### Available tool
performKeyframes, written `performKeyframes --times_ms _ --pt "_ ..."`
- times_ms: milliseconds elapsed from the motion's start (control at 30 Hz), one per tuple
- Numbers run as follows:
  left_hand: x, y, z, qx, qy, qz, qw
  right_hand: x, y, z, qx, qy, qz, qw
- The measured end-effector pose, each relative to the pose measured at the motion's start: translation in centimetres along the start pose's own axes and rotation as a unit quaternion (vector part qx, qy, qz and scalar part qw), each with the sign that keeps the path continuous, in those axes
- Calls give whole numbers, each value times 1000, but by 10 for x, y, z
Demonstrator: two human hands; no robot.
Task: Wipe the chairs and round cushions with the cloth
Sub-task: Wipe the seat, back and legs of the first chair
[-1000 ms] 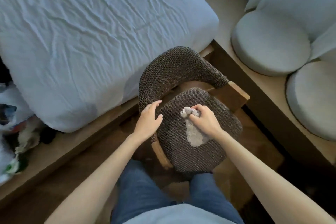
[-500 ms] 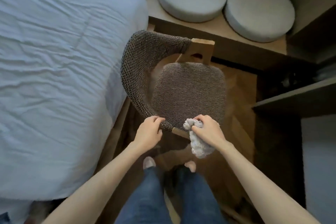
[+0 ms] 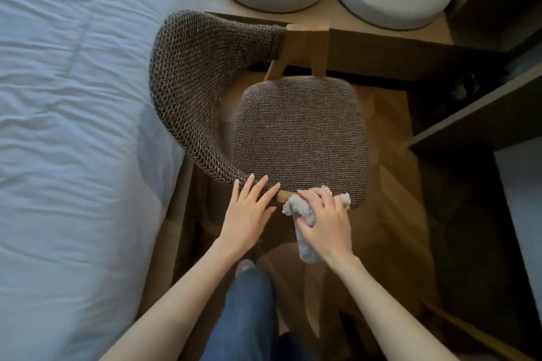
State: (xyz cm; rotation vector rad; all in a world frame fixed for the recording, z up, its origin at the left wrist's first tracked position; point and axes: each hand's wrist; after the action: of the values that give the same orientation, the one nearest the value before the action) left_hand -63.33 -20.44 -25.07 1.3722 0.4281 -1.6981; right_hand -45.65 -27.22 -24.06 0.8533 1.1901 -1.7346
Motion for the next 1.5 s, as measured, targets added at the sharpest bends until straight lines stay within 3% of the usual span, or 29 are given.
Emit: performKeyframes --times_ms 133,333,600,700,867,1067,1200,1367,1500 --pt "49 -12 -20 -10 149 -38 988 39 21 -9 -70 206 23 976" --pt "98 -21 -57 30 356 -6 934 65 42 -35 -143 382 85 909" --pt "124 -13 -86 40 531 45 845 86 58 -52 -182 490 93 848" --pt "123 -10 -81 31 537 45 842 96 59 -53 -176 524 84 829" --pt "118 -7 -60 45 488 63 869 108 47 -46 -129 525 118 833" --pt "121 -18 -42 70 434 48 897 114 9 -60 -211 469 182 838" --pt "130 -13 -34 73 440 80 891 121 48 -58 -184 498 212 821" --pt "142 4 -32 82 411 66 906 122 83 -49 -203 466 97 855" --pt "151 3 -32 96 383 41 918 141 85 -61 -183 466 128 856"
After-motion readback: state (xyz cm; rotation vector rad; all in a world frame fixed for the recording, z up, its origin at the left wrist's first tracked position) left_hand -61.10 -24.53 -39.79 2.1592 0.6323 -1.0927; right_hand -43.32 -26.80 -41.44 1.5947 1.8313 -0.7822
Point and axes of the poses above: each hand's wrist, its own z-axis away from the middle knuckle, its own x-axis out of the palm, y = z × x, and after that the axes turned 15 degrees about -y, right-handed
